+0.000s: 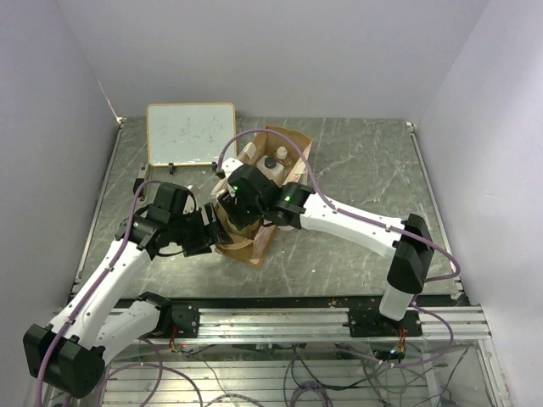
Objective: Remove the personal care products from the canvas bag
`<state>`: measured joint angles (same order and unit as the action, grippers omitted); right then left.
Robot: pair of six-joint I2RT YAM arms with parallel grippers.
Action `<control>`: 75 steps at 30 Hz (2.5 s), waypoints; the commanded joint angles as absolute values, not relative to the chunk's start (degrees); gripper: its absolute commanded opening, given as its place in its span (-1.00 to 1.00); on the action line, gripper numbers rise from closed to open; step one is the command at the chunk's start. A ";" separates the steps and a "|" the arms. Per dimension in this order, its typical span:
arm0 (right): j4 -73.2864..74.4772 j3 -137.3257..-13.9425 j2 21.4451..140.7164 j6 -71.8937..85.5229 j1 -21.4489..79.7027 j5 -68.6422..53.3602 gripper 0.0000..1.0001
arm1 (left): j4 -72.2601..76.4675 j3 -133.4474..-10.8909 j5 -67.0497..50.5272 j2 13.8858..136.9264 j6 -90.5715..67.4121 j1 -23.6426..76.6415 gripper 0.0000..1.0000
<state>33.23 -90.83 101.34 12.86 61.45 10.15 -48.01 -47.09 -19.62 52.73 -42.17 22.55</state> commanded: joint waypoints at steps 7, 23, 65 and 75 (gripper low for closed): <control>32.65 -97.38 97.01 19.59 60.74 9.08 -1.00 | -54.09 -46.96 -22.80 51.38 -42.56 23.03 0.66; 43.27 -109.97 96.50 32.55 56.93 5.63 -1.00 | -55.32 -51.57 -21.26 54.48 -40.23 23.02 0.66; 42.56 -76.42 63.79 21.69 11.83 6.84 -1.00 | -57.84 -61.01 -15.21 62.20 -34.42 23.03 0.64; 31.23 -67.08 68.45 15.00 11.83 9.93 -1.00 | -57.14 -62.19 -14.61 64.25 -33.03 23.03 0.64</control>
<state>44.77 -64.62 67.02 18.50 11.84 7.14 -55.99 -59.64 -16.45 63.31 -34.89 22.72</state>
